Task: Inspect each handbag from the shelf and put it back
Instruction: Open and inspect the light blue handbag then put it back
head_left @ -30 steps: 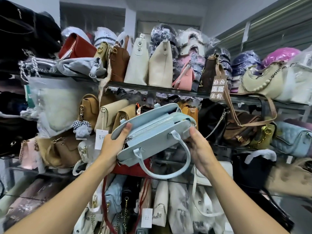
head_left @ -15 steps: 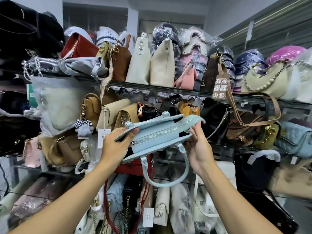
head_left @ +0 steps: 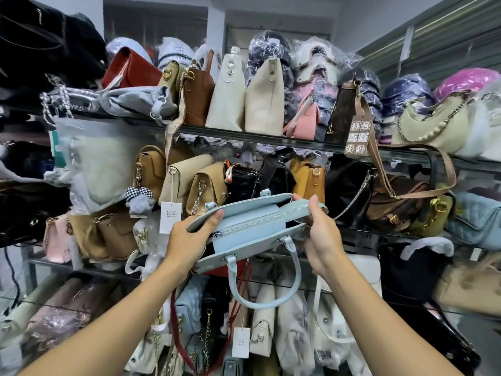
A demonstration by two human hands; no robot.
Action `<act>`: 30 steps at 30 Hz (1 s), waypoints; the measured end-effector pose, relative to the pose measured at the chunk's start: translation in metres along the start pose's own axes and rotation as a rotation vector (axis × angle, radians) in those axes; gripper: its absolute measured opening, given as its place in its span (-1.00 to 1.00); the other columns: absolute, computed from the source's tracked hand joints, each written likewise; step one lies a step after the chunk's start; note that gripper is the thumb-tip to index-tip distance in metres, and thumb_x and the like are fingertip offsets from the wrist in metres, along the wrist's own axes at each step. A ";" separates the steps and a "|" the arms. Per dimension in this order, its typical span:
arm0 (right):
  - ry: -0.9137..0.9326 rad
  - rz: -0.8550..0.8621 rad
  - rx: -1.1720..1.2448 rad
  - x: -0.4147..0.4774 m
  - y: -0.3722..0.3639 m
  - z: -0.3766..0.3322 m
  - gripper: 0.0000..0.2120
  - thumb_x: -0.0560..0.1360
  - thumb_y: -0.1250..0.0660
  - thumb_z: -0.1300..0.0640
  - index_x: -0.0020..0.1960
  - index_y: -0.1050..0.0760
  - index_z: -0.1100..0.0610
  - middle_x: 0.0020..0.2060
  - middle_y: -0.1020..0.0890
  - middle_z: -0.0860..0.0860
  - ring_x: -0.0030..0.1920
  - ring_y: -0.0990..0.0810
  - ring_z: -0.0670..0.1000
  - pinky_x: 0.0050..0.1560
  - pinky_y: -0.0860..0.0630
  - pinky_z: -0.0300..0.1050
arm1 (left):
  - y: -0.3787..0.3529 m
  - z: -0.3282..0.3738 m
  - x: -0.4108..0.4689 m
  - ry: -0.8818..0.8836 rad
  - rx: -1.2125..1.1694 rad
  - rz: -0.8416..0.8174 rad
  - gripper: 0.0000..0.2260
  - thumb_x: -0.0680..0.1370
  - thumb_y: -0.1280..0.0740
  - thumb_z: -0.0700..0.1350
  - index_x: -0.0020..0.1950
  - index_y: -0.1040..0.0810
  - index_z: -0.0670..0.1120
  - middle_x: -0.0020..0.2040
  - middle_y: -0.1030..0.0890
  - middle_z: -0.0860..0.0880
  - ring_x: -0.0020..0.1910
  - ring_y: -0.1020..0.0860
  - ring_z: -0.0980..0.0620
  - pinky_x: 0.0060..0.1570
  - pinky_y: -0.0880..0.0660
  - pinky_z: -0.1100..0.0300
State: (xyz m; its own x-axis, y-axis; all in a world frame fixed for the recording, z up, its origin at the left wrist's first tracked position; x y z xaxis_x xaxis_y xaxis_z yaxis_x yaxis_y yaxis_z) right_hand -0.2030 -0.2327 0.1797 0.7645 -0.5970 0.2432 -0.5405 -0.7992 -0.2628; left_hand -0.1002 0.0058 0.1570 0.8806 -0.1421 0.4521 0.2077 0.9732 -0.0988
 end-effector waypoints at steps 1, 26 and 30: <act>-0.012 -0.005 0.027 0.001 0.001 0.000 -0.57 0.71 -0.11 -0.15 0.14 -0.72 0.01 0.04 -0.75 0.07 -0.11 -0.71 0.00 -0.19 -0.65 -0.03 | 0.001 0.002 -0.002 0.004 -0.002 -0.011 -0.78 0.44 -0.46 0.13 -0.09 -0.71 0.01 -0.28 -0.65 0.08 -0.22 -0.55 0.13 -0.29 -0.42 0.43; -0.160 -0.086 0.229 0.003 -0.004 0.032 -0.72 0.68 -0.22 -0.04 0.11 -0.67 0.05 0.03 -0.72 0.07 0.12 -0.62 0.16 0.10 -0.58 0.35 | 0.032 -0.003 0.005 0.109 0.566 0.083 -0.54 0.47 -0.49 0.21 -0.47 -0.59 -0.09 -0.52 -0.50 0.03 -0.38 -0.49 0.04 -0.35 -0.32 0.21; -0.155 -0.098 0.203 0.004 -0.004 0.034 -0.71 0.67 -0.24 -0.04 0.12 -0.68 0.07 0.05 -0.72 0.08 0.12 -0.65 0.14 0.02 -0.62 0.29 | 0.029 -0.005 0.005 0.189 0.591 0.009 -0.69 0.36 -0.62 0.12 -0.36 -0.64 -0.06 -0.46 -0.53 0.07 -0.36 -0.45 0.09 -0.38 -0.31 0.21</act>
State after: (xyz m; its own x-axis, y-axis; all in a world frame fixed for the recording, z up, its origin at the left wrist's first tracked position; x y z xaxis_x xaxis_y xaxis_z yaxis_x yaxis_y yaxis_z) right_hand -0.1858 -0.2292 0.1497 0.8627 -0.4873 0.1352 -0.3918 -0.8131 -0.4304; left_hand -0.0873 0.0326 0.1523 0.9525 -0.1103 0.2837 -0.0238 0.9023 0.4305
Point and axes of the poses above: each hand's wrist, its own x-axis towards the middle knuckle, its own y-axis out of the back of the hand, z = x × y, the point moved 6 cm from there along x, towards the middle knuckle
